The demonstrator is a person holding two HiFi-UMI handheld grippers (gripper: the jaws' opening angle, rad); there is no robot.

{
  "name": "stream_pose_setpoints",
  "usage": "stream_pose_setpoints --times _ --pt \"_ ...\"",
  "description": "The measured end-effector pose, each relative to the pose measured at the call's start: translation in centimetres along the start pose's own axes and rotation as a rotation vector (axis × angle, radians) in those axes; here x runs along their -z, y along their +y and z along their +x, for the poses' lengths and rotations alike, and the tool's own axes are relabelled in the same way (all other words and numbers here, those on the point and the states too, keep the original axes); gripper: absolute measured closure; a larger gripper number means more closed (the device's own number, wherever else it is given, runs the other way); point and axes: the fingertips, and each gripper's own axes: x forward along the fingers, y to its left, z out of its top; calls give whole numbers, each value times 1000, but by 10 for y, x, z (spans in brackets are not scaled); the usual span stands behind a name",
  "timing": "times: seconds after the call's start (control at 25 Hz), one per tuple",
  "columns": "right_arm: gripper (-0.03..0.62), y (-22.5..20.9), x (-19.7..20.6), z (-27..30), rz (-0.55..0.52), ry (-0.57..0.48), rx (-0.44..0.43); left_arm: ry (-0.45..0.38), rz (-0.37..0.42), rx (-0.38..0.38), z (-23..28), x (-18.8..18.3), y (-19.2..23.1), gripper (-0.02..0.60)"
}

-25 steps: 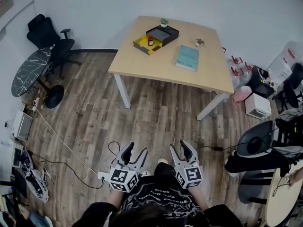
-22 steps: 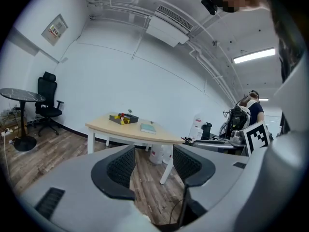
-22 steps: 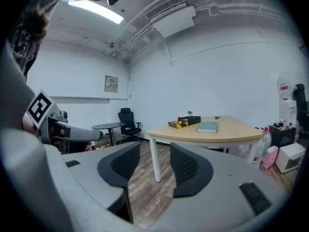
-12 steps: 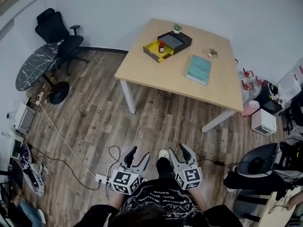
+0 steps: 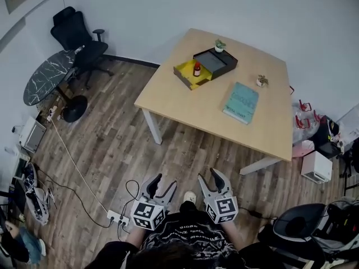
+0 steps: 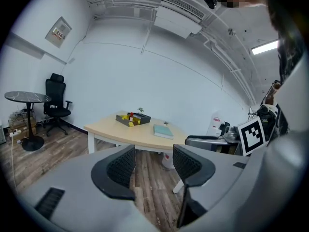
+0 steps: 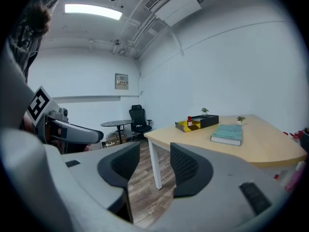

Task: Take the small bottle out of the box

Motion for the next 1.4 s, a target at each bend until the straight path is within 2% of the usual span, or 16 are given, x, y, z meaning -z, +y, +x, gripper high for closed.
stream_pose_setpoints --times 0.52,0.76,0.92,1.08,1.4 --pt "387 -86 -9 39 0 18 -63 1 -21 -73 91 -17 -9 331" --pt "387 -106 -13 50 22 4 -58 9 -40 -65 115 -19 -10 331" --pt "385 -104 -10 57 27 12 -63 19 -51 -75 120 -18 -2 331" --pt "387 -105 -13 64 41 2 -77 35 -46 -57 132 -18 3 333" --pt "387 -123 -15 97 62 31 -50 52 0 30 180 -30 15 333"
